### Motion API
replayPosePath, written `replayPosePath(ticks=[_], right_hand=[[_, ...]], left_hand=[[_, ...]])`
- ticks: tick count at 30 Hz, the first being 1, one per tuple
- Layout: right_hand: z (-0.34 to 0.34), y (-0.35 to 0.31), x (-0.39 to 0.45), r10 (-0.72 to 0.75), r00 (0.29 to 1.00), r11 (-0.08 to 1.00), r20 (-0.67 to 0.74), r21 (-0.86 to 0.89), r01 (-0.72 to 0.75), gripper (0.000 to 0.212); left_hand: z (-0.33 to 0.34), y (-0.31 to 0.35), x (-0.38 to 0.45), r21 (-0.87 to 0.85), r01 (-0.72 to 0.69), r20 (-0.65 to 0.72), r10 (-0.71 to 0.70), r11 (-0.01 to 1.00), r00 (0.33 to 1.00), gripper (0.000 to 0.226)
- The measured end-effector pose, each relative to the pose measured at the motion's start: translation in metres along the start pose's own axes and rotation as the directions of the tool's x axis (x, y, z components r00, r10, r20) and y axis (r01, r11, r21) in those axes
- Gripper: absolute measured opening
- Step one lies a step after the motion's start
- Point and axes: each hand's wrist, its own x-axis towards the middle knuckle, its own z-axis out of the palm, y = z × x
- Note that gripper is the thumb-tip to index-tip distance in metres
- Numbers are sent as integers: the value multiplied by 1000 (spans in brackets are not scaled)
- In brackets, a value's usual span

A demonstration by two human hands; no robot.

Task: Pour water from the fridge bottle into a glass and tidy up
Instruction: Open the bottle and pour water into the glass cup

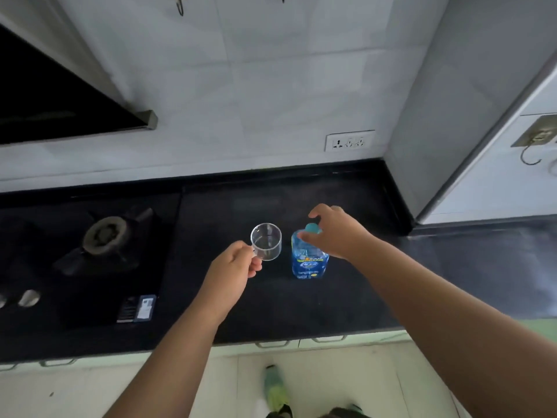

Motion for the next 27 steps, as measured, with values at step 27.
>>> replayPosePath(ticks=[27], right_hand=[[-4,91,23,203,976,978,-73,63,-198,35]], left_hand=[[135,-86,145,-77,429,161,-414,900,896,26]])
